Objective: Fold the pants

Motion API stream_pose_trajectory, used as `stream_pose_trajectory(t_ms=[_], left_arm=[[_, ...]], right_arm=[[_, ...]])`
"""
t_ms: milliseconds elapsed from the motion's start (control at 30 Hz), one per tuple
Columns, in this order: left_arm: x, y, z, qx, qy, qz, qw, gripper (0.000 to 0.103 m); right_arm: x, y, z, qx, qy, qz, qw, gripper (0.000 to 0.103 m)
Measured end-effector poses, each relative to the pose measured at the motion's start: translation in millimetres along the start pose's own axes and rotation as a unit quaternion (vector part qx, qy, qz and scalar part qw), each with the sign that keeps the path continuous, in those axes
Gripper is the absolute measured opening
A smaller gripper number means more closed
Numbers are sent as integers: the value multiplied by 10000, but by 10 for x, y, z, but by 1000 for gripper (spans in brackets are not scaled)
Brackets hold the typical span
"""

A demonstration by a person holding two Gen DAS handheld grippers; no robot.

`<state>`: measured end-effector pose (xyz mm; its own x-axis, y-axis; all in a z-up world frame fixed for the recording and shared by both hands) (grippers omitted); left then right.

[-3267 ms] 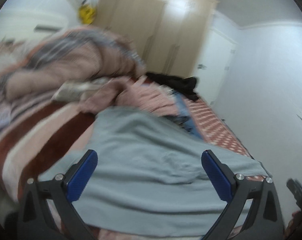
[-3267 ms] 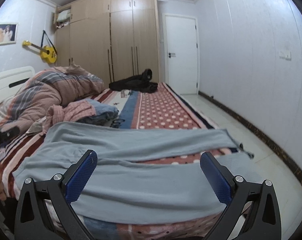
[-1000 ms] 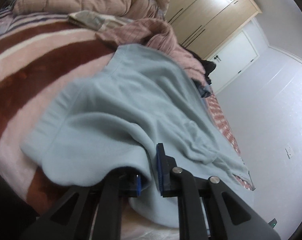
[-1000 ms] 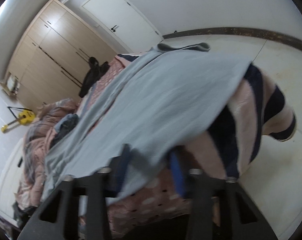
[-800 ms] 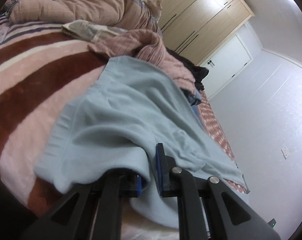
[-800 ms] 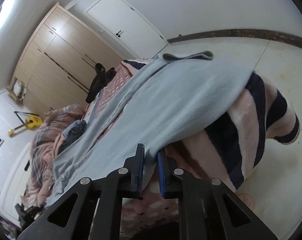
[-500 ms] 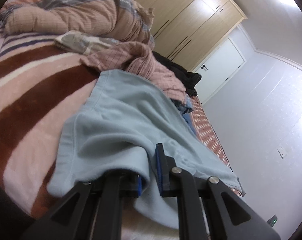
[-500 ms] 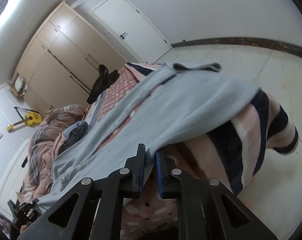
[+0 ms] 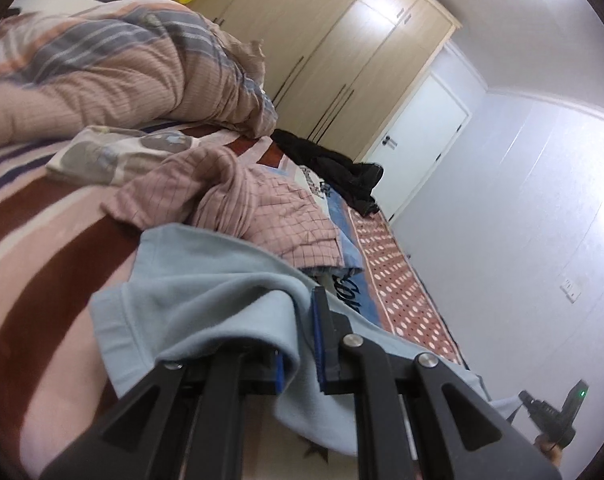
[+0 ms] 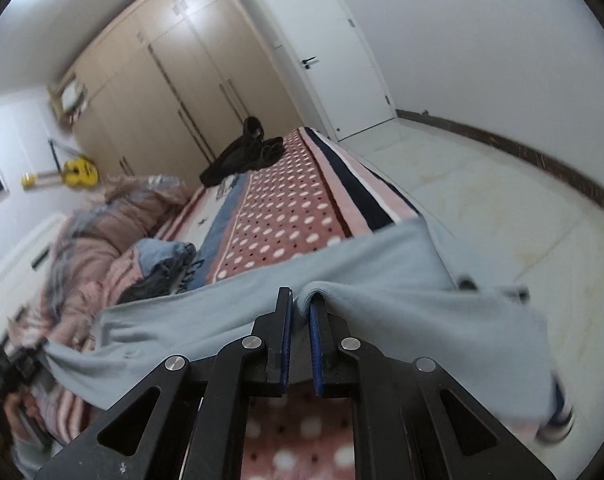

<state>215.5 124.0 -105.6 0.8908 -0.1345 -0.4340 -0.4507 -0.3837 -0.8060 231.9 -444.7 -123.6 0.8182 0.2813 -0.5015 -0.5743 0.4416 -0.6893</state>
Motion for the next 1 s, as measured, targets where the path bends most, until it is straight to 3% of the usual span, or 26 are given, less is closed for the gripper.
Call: stream_pose_trajectory(t_ms=[200,367,600,667,733,767,867,1000], left_arm=[[664,-94,54,334,-285,485,9979,9],[1049,-29,147,452,-449,821,9946,9],[1335,91,256,565,-602,1161,9898,10],[1328,97,257,599,-610,1148,9897,17],[1289,45,271,606,-620,1024,9910,46],[1259,10,266,624,-622,915,9919,50],[1208,-103,242,783,-640,748,9921,52],[1242,-142,180,980,-605,924,9890,54]], right_arm=[[633,-240,-13,-347,607,620,9956,3],[1026,-198,-129,-579,1003,1068,9875,3],[1329,-122,-271,-507,1219,1295,9828,4],[1394,-89,-339,-396,1225,1410,9816,12],[1427,-80,-356,-338,1168,1443,9820,17],[1428,-94,-364,-288,1111,1429,9831,18],[1407,-159,-368,-147,970,1372,9857,22],[1408,-248,-309,-272,1009,1334,9855,28]])
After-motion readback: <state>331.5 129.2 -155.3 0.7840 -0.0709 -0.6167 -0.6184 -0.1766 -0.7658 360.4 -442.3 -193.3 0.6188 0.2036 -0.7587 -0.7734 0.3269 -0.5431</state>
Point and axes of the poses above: each gripper's, at about its wrist camera, not at the fingertips, and x roughly the way its jaws point, z to its left, y to its underside, the point moved 9 cm from there along x, roughly the way its jaws point, and after that the axes turned 9 degrees about x, right-handed, at the moved point
